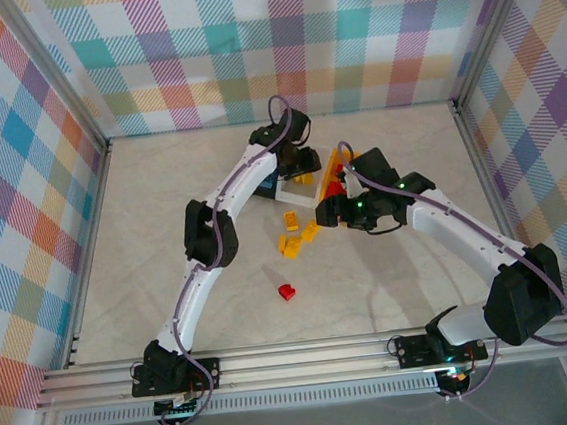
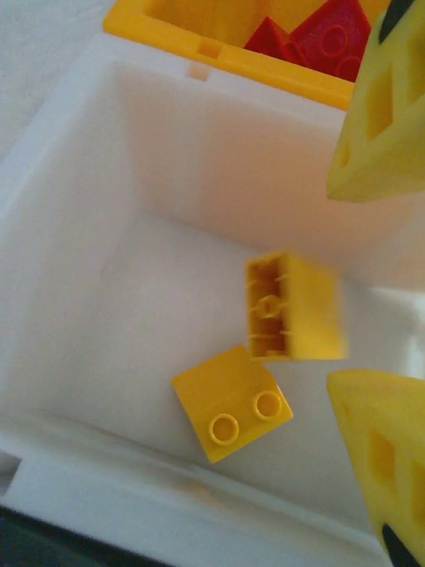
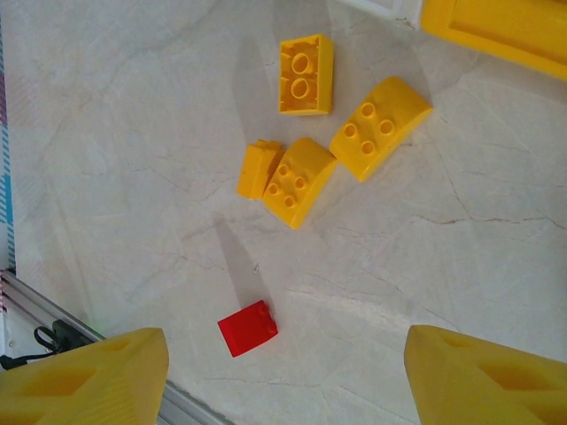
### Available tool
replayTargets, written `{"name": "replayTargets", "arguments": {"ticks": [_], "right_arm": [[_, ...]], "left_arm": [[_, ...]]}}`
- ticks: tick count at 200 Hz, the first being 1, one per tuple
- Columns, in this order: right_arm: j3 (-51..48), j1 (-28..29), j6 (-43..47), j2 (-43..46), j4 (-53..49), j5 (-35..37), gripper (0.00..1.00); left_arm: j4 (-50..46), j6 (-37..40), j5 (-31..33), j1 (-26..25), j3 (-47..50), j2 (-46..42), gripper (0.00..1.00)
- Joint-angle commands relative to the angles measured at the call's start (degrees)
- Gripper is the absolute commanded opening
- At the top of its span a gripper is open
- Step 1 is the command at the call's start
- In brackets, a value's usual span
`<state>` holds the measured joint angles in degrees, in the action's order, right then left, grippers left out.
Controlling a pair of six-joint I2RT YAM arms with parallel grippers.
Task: Sort the legos into containers by color
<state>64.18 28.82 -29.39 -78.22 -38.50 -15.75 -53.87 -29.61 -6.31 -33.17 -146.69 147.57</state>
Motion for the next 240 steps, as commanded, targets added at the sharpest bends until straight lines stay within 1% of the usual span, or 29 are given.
{"name": "replayTargets", "arguments": {"ticks": [1,31,45,62,82,105,131,146,164,189,215,240], "right_arm": [[1.43,-0.45,1.27,-0.84,-1.36,-2.21,0.72],[0.51,0.04,1.29,-2.07,-1.16,-4.54,0.73],[1.42,2.03,3.95,-3.03,-2.34,-4.82,0.73],[4.15,6.56,8.21,-6.47,-6.95,-3.9,0.74],[6.06,13.26,11.35,-10.83,-9.08,-1.95,0.78],[8.72,20.1,12.6,-16.78,-8.8,-0.8,0.83],[13.08,25.8,14.47,-24.55,-9.49,1.62,0.84],[15.83,28.25,15.06,-28.8,-10.77,4.47,0.84],[19.16,29.53,15.15,-32.94,-12.88,8.42,0.84],[22.11,29.82,13.93,-36.29,-15.12,13.9,0.83],[24.0,29.81,13.39,-39.06,-16.89,16.53,0.82],[24.37,29.87,13.56,-40.6,-16.97,17.07,0.79]], "left_arm": [[-0.42,1.18,-0.98,0.39,-2.11,-1.96,0.59],[-2.44,2.75,0.43,0.47,-0.12,-6.26,0.65],[-3.09,2.81,1.16,0.63,2.21,-9.17,0.65],[-3.98,2.89,2.94,1.12,7.14,-14.04,0.66],[-2.88,2.98,4.66,2.75,18.21,-22.54,0.66],[0.85,2.88,4.72,6.03,35.39,-34.45,0.67],[1.79,3.02,4.47,10.82,50.93,-46.41,0.67],[2.1,3.37,4.26,13.48,58.3,-52.29,0.67],[1.93,3.62,3.74,16.34,65.0,-58.41,0.67],[1.67,3.93,2.59,19.37,70.94,-64.41,0.68],[1.31,4.87,2.01,20.84,73.85,-67.06,0.68],[1.21,5.32,1.4,21.69,75.08,-67.74,0.68]]}}
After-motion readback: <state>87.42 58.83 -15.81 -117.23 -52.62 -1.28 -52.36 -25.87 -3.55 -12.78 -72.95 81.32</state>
